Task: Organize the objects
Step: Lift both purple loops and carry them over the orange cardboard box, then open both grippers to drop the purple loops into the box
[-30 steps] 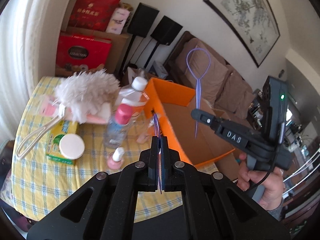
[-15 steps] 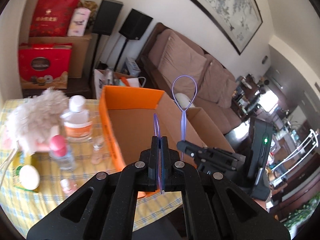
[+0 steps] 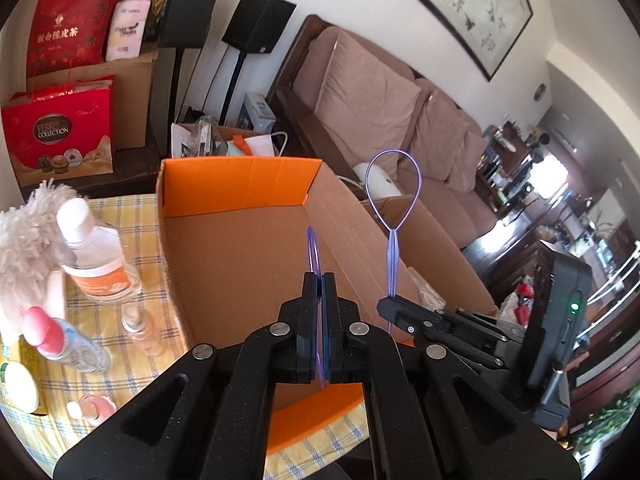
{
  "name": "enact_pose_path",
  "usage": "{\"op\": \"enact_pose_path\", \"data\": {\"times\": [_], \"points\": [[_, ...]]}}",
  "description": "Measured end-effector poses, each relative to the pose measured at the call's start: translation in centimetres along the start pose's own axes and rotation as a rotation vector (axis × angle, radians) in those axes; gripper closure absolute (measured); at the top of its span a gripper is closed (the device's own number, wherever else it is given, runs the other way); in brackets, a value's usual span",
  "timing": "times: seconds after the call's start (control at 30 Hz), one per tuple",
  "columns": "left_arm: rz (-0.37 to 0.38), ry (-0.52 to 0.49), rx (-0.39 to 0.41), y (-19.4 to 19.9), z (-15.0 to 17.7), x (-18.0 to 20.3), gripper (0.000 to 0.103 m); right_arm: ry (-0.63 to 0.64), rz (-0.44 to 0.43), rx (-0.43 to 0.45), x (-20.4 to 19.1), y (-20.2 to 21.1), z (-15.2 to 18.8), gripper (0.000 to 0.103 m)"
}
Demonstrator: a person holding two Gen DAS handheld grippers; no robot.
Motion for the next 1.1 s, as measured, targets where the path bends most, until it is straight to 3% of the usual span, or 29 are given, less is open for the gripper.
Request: {"op": "enact_pose_path", "data": {"times": [0.57, 0.7, 0.8, 0.93, 1.1], "points": [[-0.088, 0.015, -0.137, -8.0, 2.1, -0.7, 0.1, 0.001, 0.049, -0.104, 2.9, -5.1, 2.2, 0.098], [-0.1, 0.027, -0.145, -8.5, 2.2, -1.4, 0.08, -0.007, 0.053, -0.106, 3.2, -5.1, 2.3, 0.094], [-0.112, 0.02, -0.138, -8.3, 2.3, -1.7, 0.073, -0.01, 0.058, -0.1, 3.2, -4.9, 2.2, 0.09], [-0.129, 0.01, -0.117, -7.4, 2.3, -2.1, 0.058, -0.012, 0.079, -0.083, 3.2, -4.5, 1.8, 0.07], [-0.151, -0.001, -0.083, -6.0, 1.9, -2.5, 0.052, -0.018, 0.076, -0.059, 2.9, -3.7, 1.2, 0.068]]}}
Point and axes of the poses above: each gripper's, at about its wrist camera, not at the fingertips, and y roughly against the way its jaws point, x to its right, z to its underside, the point moved 9 cm from there along -y, roughly the way its jaws point, and after that the axes turned 3 degrees about y, right-handed, at the moved point
